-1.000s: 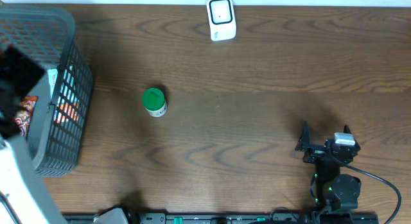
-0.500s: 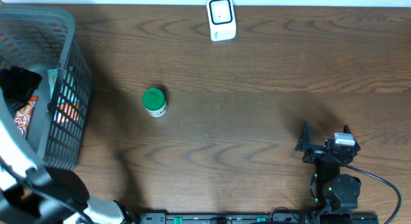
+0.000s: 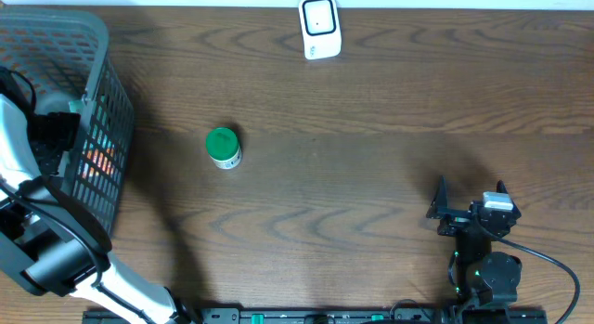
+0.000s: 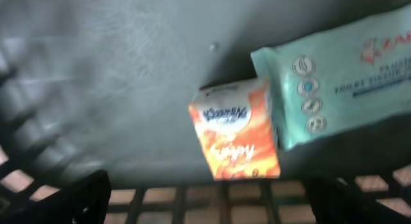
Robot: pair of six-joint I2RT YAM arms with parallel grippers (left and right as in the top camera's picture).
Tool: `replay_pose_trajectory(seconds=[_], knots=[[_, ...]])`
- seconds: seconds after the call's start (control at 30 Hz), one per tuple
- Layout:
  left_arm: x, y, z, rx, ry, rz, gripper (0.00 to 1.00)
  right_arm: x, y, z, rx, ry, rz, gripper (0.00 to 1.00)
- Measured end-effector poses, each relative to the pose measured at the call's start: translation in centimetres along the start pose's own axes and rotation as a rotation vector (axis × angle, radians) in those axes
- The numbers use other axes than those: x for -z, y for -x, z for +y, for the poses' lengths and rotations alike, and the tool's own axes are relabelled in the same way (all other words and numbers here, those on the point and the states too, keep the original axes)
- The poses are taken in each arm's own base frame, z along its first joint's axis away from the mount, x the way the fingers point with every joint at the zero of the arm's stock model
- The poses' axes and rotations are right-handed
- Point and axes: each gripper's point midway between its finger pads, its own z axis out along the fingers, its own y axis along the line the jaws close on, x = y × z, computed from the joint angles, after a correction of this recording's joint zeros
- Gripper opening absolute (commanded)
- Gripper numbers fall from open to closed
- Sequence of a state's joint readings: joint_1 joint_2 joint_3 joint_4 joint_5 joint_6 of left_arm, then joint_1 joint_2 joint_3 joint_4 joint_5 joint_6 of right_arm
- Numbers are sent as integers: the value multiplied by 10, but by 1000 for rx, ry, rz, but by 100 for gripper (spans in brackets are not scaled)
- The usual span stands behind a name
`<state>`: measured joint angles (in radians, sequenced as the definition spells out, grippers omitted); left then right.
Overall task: Scan the item barcode
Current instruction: 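Reach into the basket and grasp the orange Kleenex pack with left gripper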
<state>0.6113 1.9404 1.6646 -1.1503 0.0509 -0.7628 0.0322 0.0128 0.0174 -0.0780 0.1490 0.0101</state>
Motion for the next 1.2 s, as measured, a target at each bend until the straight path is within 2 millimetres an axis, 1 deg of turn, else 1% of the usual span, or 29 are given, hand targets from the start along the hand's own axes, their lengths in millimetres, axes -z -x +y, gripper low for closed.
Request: replay_pose_trajectory(seconds=[0.2,0.33,0.43,0.53,0.73,0.77,0.8,0.93,1.03,1.07,1.13,1.2], knots=[[-26,-1,-3,50,-17,-14,98,0,0,0,0,0,0,99],[-48,-8,-9,43,-36,-25,98,0,0,0,0,0,0,99],[-60,-14,-15,26,-52,-33,98,0,0,0,0,0,0,99],[-67,-21,-15,22,-48,-29,98,0,0,0,0,0,0,99],[-73,-23,-9,52,-26,-31,99,0,0,0,0,0,0,99],[-74,-23,-8,55,-22,-31,97,0,0,0,0,0,0,99],[-75,-23,-6,61,-17,-34,89,0,0,0,0,0,0,99],[-79,-26,1,69,9,-33,68,0,0,0,0,0,0,99],[-79,-25,1,66,9,-36,64,0,0,0,0,0,0,99],[-79,-25,1,66,9,-36,59,0,0,0,0,0,0,99],[-79,-25,3,59,15,-33,55,0,0,0,0,0,0,99],[-77,-25,8,52,30,-21,55,0,0,0,0,0,0,99]])
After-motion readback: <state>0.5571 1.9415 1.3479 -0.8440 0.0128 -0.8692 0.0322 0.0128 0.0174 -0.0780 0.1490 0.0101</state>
